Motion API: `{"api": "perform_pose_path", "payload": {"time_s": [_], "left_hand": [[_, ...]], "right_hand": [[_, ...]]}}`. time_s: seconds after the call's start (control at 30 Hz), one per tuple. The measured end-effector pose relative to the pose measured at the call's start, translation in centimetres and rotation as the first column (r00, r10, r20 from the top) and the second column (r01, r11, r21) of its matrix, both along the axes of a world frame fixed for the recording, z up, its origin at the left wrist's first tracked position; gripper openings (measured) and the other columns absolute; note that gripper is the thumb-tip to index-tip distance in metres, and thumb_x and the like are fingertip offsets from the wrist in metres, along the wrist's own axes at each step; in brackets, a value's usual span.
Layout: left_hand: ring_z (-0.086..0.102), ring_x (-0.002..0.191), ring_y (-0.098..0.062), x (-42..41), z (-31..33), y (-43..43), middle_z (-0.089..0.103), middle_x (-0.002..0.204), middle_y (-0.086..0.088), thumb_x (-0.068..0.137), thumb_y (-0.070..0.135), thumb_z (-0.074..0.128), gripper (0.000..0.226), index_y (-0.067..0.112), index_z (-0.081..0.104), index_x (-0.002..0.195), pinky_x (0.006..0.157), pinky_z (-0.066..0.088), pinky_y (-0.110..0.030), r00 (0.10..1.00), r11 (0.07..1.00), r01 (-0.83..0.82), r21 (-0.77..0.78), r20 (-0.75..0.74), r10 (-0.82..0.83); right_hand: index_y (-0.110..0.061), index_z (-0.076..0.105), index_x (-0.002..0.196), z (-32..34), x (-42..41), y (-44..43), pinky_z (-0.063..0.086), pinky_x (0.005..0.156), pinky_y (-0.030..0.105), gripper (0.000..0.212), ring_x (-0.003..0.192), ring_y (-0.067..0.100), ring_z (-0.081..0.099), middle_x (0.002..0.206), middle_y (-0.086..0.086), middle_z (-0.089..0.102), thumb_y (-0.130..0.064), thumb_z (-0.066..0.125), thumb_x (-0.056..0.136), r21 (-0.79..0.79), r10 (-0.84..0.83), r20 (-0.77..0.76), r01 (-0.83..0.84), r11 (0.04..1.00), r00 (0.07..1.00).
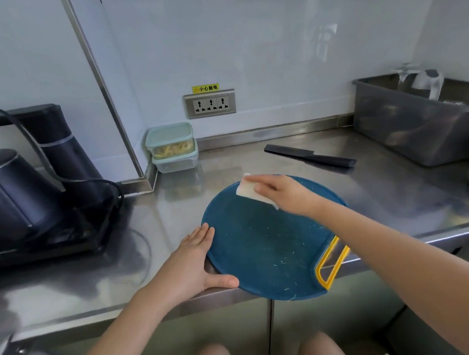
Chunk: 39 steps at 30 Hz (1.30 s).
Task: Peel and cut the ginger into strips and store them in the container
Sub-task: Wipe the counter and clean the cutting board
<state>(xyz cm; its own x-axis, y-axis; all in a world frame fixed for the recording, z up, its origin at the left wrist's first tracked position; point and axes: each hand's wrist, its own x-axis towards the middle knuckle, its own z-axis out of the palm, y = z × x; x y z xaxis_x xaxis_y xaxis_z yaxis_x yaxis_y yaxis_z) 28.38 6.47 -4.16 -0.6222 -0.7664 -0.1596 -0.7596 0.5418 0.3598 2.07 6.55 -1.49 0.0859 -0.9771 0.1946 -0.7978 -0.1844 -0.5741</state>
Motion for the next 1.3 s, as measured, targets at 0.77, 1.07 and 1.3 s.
{"api": "perform_pose_path", "payload": {"time_s": [0.77,1.07,1.3], "left_hand": [[-0.017,0.139,0.004,0.7,-0.7,-1.1,-0.012,0.152,0.021,0.046,0.083,0.052,0.126,0.033,0.002,0.151,0.114,-0.003,-0.021,0.994,0.997,0.038,0.065,-0.102,-0.031],[-0.024,0.138,-0.005,0.4,-0.6,-1.1,-0.007,0.158,0.007,0.047,0.085,0.039,0.129,0.021,-0.001,0.152,0.114,-0.005,-0.025,0.997,0.998,-0.065,-0.019,-0.041,0.064],[-0.029,0.132,-0.003,0.7,-0.2,-2.2,-0.021,0.149,0.011,0.042,0.089,0.034,0.135,0.019,-0.004,0.151,0.110,-0.014,-0.023,0.996,0.996,0.050,-0.073,0.083,-0.043]], "right_hand": [[-0.016,0.074,0.101,-0.3,1.6,-2.3,0.044,0.078,0.011,0.016,0.085,0.007,0.061,0.093,-0.007,0.069,-0.010,0.068,0.088,-0.034,-0.017,0.045,0.019,0.999,0.999],[-0.011,0.074,0.108,-2.9,4.8,-5.0,0.041,0.085,0.019,0.020,0.099,0.019,0.062,0.105,0.005,0.069,-0.014,0.060,0.094,-0.027,0.037,-0.090,-0.040,0.999,0.995],[-0.015,0.076,0.105,-0.8,4.6,5.1,0.040,0.077,0.008,0.017,0.084,-0.002,0.058,0.095,-0.004,0.065,-0.013,0.063,0.093,0.207,0.537,0.030,-0.531,0.822,0.843]]}}
